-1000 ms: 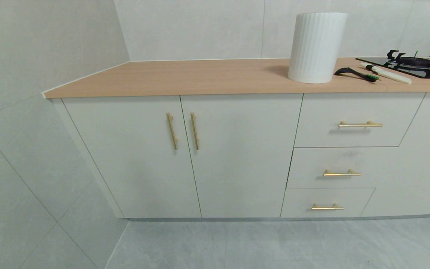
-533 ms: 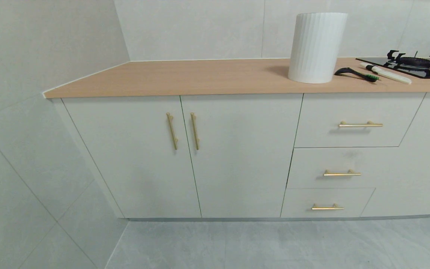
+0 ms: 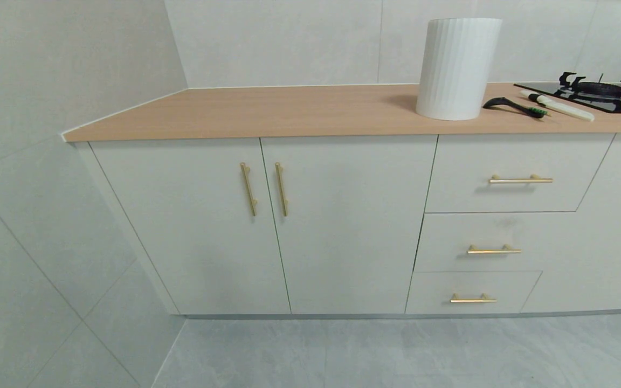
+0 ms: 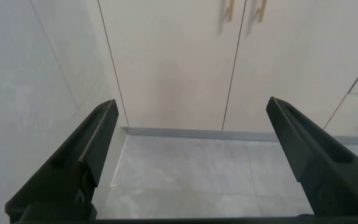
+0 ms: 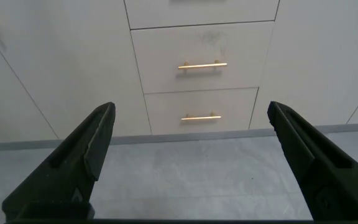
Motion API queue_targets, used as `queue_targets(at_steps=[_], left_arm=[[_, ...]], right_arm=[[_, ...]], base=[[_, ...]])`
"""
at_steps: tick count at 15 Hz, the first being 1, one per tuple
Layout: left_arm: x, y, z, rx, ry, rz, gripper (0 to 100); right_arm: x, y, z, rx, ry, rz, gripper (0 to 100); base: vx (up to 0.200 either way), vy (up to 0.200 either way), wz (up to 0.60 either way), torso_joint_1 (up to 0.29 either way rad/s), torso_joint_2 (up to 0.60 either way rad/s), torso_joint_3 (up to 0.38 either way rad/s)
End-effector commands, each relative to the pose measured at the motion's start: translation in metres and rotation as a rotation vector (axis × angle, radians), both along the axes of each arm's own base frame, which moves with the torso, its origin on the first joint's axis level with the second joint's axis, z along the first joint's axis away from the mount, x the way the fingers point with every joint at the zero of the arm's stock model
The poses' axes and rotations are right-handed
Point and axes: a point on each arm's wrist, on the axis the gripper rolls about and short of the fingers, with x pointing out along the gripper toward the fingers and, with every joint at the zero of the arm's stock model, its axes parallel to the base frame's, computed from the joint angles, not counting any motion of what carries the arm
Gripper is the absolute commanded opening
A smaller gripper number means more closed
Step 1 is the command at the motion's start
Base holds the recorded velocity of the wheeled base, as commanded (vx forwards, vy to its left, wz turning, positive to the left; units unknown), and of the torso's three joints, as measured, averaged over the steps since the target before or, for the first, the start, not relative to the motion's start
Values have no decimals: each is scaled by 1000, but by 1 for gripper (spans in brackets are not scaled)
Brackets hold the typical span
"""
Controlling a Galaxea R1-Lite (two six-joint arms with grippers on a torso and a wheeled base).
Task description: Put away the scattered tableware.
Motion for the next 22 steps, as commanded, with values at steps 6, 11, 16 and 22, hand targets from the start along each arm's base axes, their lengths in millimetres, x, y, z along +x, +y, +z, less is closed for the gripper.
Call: queue_targets(at_steps=[6,11,16,22], left_arm=[[0,0,0,30,5,-1,100],[0,0,0,27,5,-1,100],[0,0,0,15,4,-1,100],[0,0,0,15,4,-1,100]], right_arm=[[0,0,-1,-51,10,14,100],[0,0,-1,-31,9,14,100],[0,0,-1,-31,9,14,100],[0,0,-1,-31,9,14,100]], base=[[0,0,0,0,0,0],[0,0,0,0,0,0],[200,0,0,4,3,1],[133,0,0,3,-1,1]])
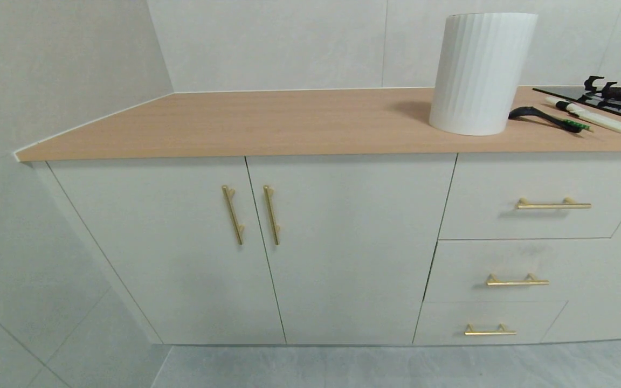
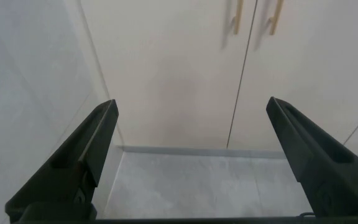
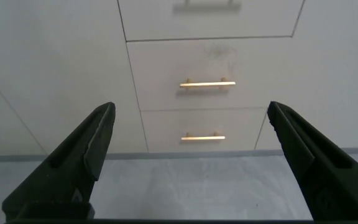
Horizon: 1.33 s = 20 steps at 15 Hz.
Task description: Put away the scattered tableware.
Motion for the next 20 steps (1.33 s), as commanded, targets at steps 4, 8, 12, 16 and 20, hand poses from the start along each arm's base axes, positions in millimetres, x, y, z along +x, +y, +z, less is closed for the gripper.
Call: queue_targets(at_steps=[4,8,12,16,20], left_arm=[[0,0,0,0,2,1,100],[0,0,0,3,2,1,100],[0,0,0,2,2,1,100],[0,0,0,0,2,1,100],[0,0,0,-3,2,1,100]], right_arm=[[0,0,0,-1,2,0,100],[0,0,0,-1,2,0,100],[0,0,0,-1,1,0,100],[0,0,0,-1,2,0,100],[0,0,0,0,2,0,100]], base=[[0,0,0,0,0,0],[0,-100,0,2,0,1],[0,-200,0,1,0,2],[0,-200,0,2,-2,2],[0,-100,0,1,2,1]])
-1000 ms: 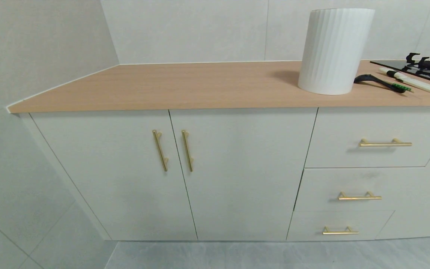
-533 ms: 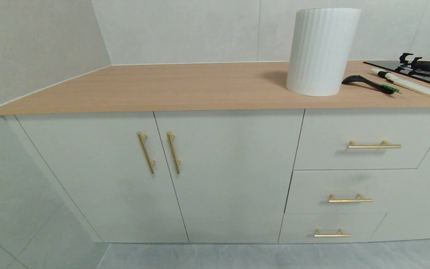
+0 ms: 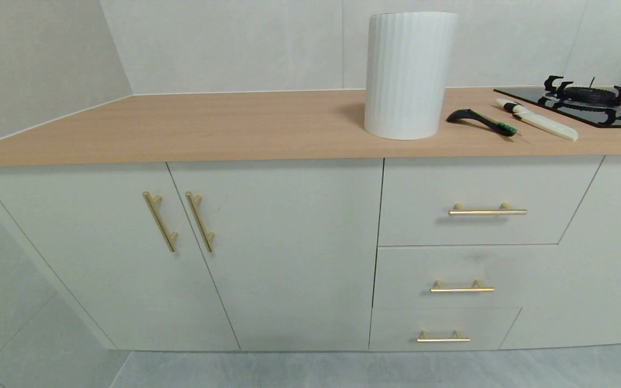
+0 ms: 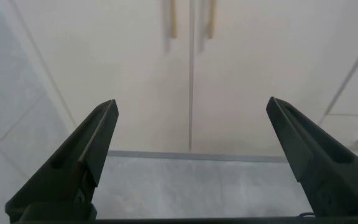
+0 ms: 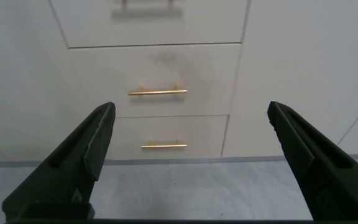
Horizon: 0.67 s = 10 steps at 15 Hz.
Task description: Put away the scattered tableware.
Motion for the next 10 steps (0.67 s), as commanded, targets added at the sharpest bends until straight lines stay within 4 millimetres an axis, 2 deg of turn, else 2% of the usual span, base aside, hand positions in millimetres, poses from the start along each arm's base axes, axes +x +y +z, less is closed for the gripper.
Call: queue_targets(at_steps=[1,10], left_arm=[[0,0,0,-2,2,0,100],[0,0,0,-14,1,0,100]], right_arm=[[0,0,0,1,2,0,100],[0,0,0,-1,2,0,100]], base=[[0,0,0,0,0,0],[0,0,0,0,0,0]])
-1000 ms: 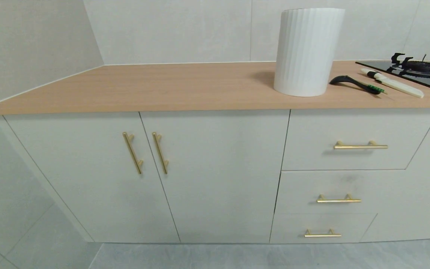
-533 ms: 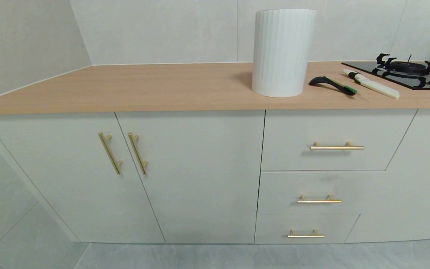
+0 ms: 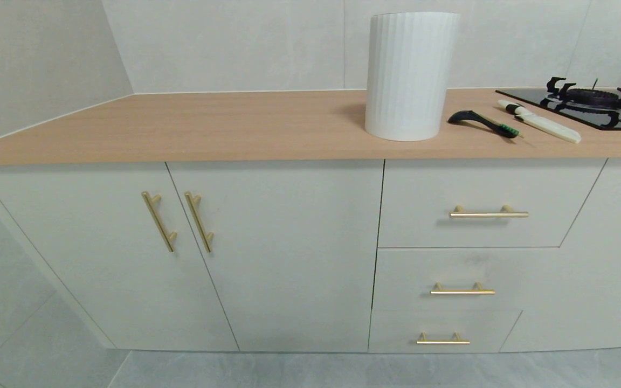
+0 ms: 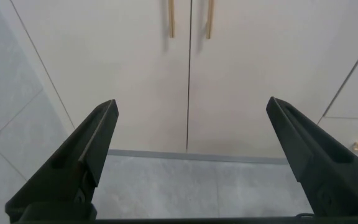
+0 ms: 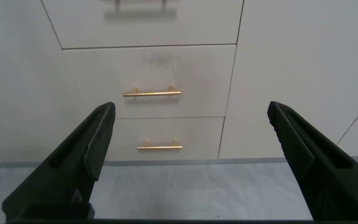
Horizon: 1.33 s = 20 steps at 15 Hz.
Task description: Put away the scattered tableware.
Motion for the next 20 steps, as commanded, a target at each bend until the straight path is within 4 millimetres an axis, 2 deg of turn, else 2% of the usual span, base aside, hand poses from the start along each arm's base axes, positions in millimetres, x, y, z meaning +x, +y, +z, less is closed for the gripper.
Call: queue_targets(at_steps=[1,5,7,9,10,11,12,13,15,16,17,20], left_arm=[[0,0,0,-1,1,1,100],[0,0,0,-1,1,1,100],[0,0,0,-1,1,1,100],[0,0,0,-1,1,1,100],[0,0,0,-1,1,1,100],[0,0,0,-1,1,1,100],[0,0,0,-1,1,1,100],[0,0,0,-1,1,1,100],[0,0,0,-1,1,1,100],[0,0,0,-1,-1,1,100],[0,0,0,-1,1,1,100],[0,0,0,-1,1,1,100]], right_arm=[[0,0,0,-2,1,2,100],[3,0,2,-36,37,5,100],[10,1,66,38,9,75,100],[44,3,95,5,161,134,100],[50,3,97,5,187,132,100],[86,4,106,-1,320,133,100],[95,5,108,0,348,137,100],[132,9,111,-3,447,166,100],[178,18,102,-12,592,194,100],[191,19,96,-15,640,197,100],[221,25,78,-30,747,200,100],[274,39,47,-46,836,223,100]], base=[[0,0,0,0,0,0],[0,0,0,0,0,0],[0,0,0,0,0,0],[0,0,0,0,0,0],[0,0,0,0,0,0],[0,0,0,0,0,0],[0,0,0,0,0,0],[0,0,0,0,0,0],[0,0,0,0,0,0],[0,0,0,0,0,0],[0,0,0,0,0,0],[0,0,0,0,0,0]])
